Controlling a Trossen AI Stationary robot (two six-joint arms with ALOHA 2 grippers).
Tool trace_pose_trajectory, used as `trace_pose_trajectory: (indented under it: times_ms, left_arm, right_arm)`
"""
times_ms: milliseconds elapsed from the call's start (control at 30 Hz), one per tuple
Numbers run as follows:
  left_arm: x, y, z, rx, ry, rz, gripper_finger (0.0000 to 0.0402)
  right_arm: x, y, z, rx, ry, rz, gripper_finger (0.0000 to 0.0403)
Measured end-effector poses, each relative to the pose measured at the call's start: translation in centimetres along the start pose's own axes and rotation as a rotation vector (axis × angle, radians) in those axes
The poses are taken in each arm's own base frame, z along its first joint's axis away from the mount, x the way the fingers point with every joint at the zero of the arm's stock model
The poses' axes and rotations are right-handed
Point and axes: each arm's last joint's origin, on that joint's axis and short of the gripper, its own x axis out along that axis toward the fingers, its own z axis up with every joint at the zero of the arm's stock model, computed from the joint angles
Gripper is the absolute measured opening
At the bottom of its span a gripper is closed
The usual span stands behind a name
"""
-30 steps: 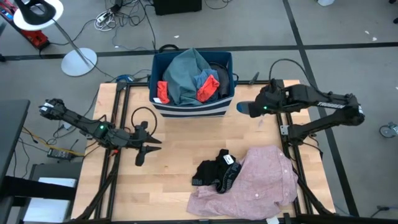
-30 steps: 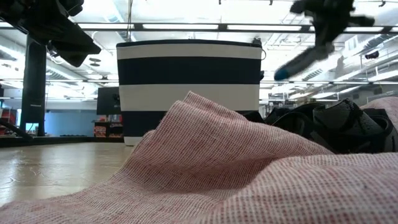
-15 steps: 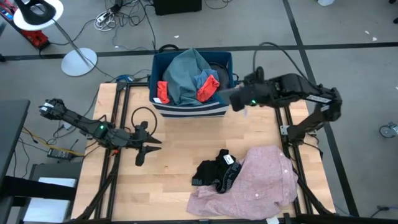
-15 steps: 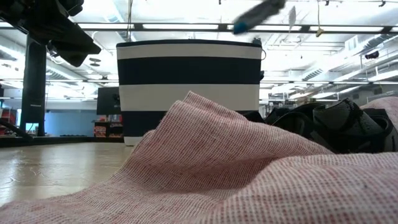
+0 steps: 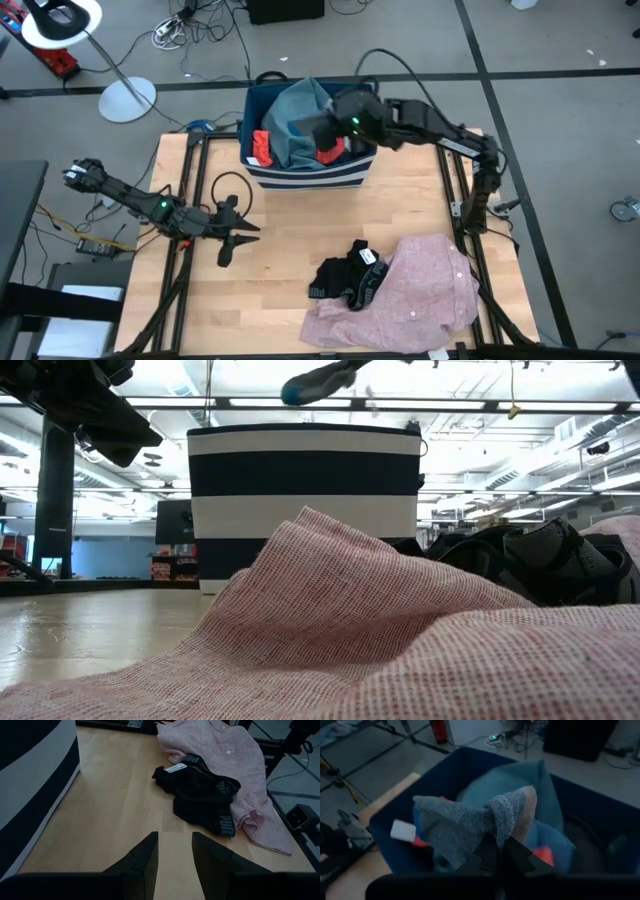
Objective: Sort clothes
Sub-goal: Put the gray sock into the blue bin, then put the black underwear into the blue bin
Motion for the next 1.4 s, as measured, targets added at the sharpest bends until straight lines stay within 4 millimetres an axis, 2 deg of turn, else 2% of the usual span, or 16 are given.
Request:
trace_pose_trajectory:
  times_ms: [133,300,500,867,1267,1400]
  left_arm:
    - [0.0,0.0,0.0,-0.003,0.001,-0.003,0.0124]
    - [0.0,0.0,0.0,-0.004,0.003,-0.002,0.0124]
    - [0.0,0.0,0.0,-0.006,0.002,-0.003,0.0124]
    - [0.0,0.0,0.0,-0.002,0.005,-0.002,0.0124]
    - [0.0,0.0,-0.1,0.001,0.008,-0.001,0.0124]
    - [0.0,0.0,-0.1,0.001,0.008,-0.001,0.0124]
  right_arm:
    - [3.4,-0.2,0.6,0.008,0.005,0.02,0.0005]
    - [7.0,-0.9,0.4,-0.013,0.043,-0.012,0.0006]
    - [9.6,-1.7,-0.1,-0.025,0.11,-0.017,0.002]
    - [10.5,-2.7,-0.2,-0.018,0.16,-0.009,0.0069]
    - [10.4,-2.9,-0.6,-0.04,0.199,-0.027,0.0138]
    - [9.6,-3.4,-0.6,-0.059,0.225,-0.039,0.0148]
